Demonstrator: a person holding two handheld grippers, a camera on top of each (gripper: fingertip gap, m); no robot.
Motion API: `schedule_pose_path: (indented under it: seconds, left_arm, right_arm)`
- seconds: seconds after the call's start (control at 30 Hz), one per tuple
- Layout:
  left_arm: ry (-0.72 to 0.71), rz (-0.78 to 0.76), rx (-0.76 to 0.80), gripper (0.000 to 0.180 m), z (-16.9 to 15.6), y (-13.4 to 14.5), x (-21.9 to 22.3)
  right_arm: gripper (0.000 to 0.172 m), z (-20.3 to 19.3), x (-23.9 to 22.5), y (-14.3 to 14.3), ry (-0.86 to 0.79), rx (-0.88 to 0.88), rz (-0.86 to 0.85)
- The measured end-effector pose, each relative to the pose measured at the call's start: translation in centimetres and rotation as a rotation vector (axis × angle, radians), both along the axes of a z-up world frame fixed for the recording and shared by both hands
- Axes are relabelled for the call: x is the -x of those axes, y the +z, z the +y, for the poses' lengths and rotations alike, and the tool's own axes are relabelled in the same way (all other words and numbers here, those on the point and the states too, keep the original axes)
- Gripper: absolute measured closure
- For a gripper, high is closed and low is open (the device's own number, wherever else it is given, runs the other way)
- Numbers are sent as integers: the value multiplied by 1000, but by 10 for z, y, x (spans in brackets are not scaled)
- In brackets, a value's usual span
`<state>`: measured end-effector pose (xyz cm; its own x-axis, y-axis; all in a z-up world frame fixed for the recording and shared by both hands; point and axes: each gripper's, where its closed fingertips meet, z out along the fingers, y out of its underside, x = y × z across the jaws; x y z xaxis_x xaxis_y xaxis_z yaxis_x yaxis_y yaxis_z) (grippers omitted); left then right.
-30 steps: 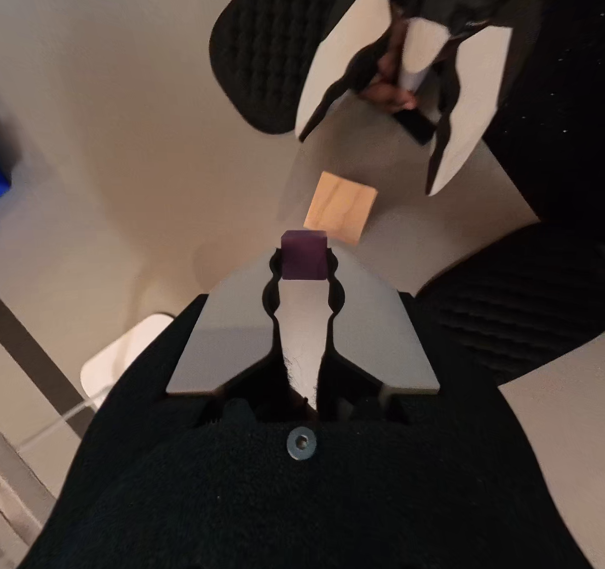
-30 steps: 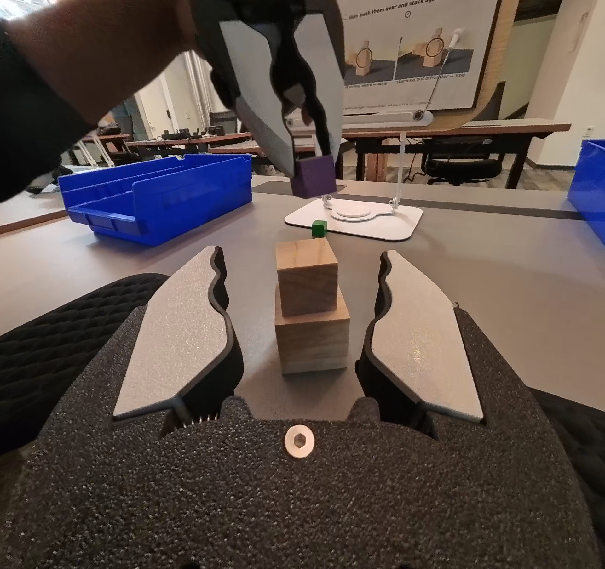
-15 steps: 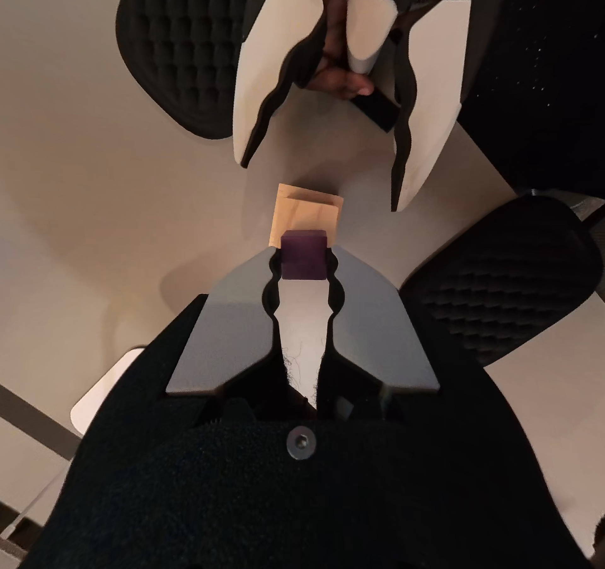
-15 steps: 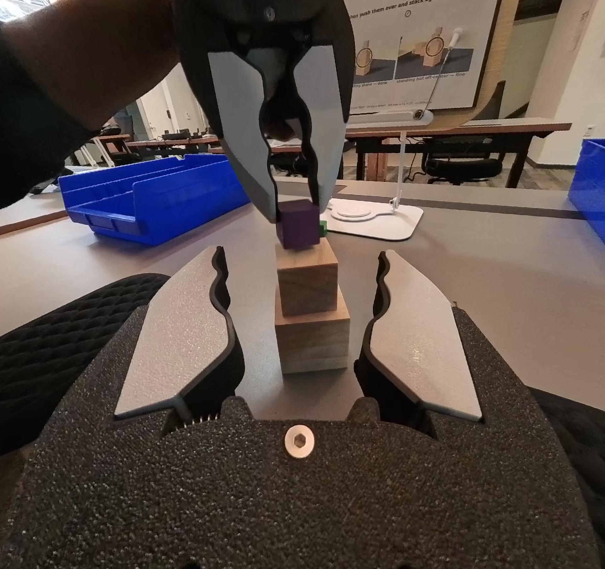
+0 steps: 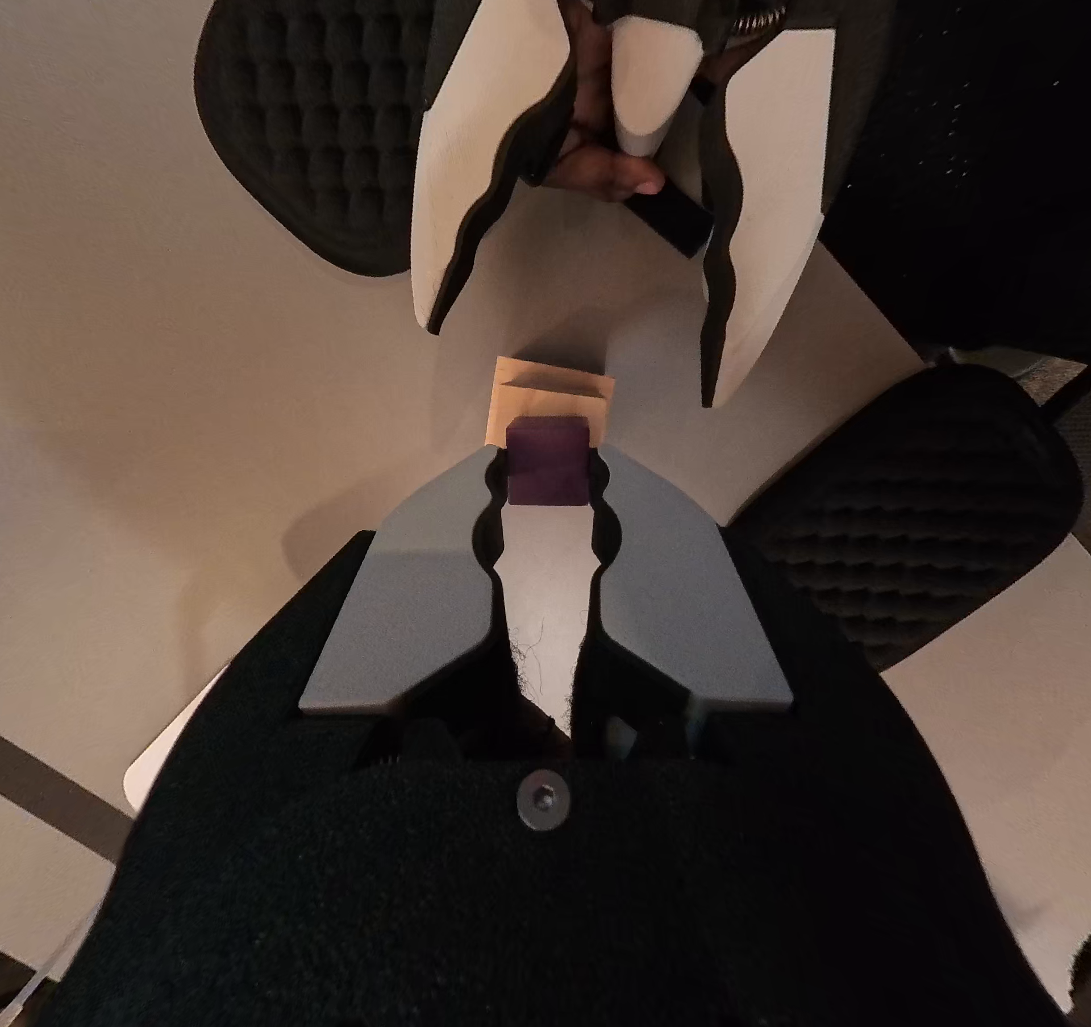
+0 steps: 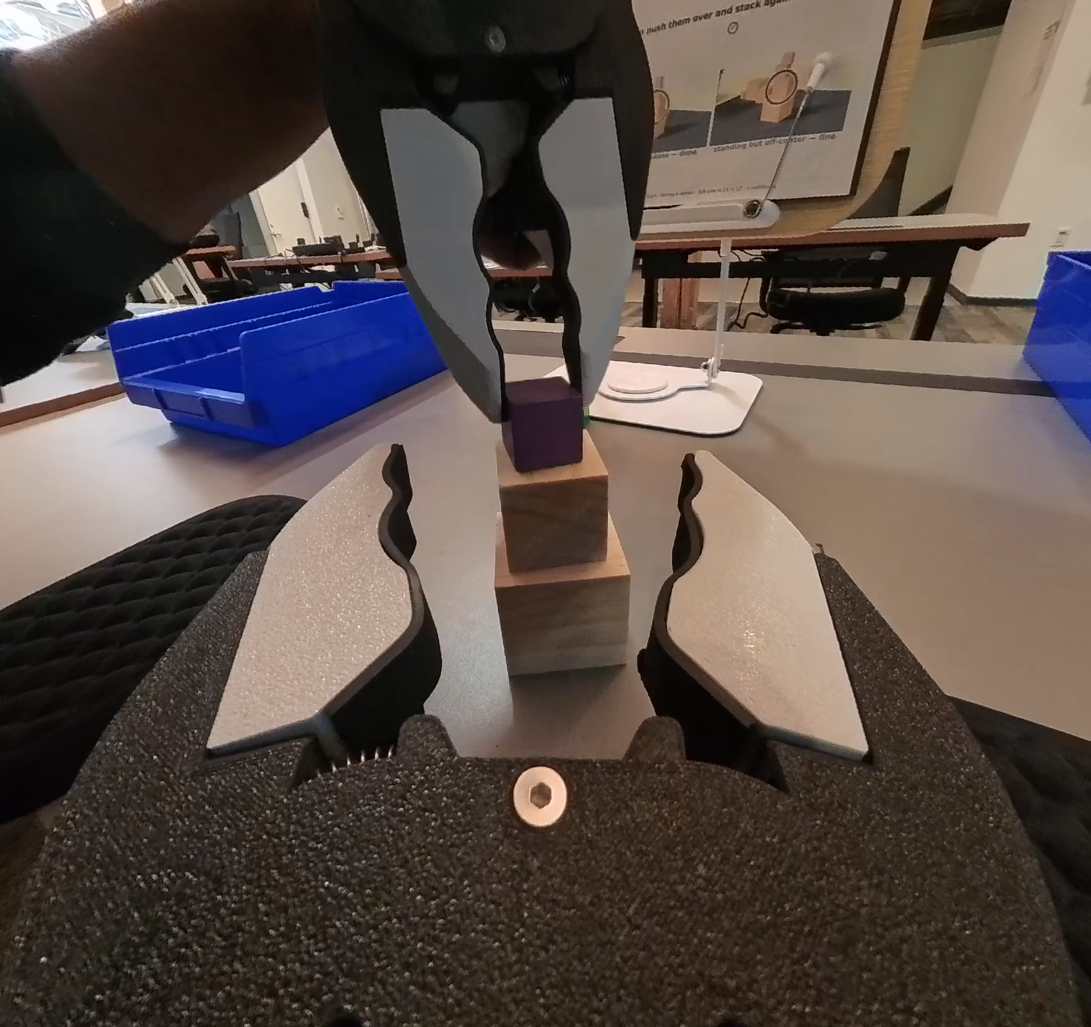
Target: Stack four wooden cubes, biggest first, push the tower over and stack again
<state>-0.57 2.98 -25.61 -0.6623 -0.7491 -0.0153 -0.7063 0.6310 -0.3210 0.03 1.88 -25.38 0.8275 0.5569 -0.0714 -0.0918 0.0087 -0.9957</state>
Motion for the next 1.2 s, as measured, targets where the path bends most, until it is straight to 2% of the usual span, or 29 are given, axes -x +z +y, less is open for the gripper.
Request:
schedule_pose_path:
  seconds: [0.1,0.23,0.3,0.4,0.5,0.6,0.7,0.8,1.0,1.2]
  left_arm:
    - [15,-4,9,152,0,0,-1]
    - [64,-37,48,129,-1,9,-1]
    - [135,-88,35,113,9,18,1]
    - [369,-225,-44,106,52,33,13]
    - [728,-339,-160,109,117,33,47]
    - [1091,-379,-199,114,163,16,85]
    - [1234,-392,-213,120,181,-9,106]
    - [1266,-378,-191,123,189,-35,111]
    - [1090,-295,-214,132,200,-76,112]
    - [1029,-242,-175,138,209,-95,114]
  right_arm:
    - [85,0,0,0,2,0,-1]
    - [85,-1,0,0,2,-2,2]
    - [86,-1,0,1,3,-1,5]
    - [86,-2,0,1,4,-4,6]
    - [86,-3,0,1,6,-7,4]
    - [87,-3,0,1,9,-6,2]
    - [87,-3,0,1,11,-6,1]
    - [87,-4,1,1,11,-11,-2]
    - [87,-5,1,1,11,-11,-4]
    - [88,-4,0,1,9,-2,-2]
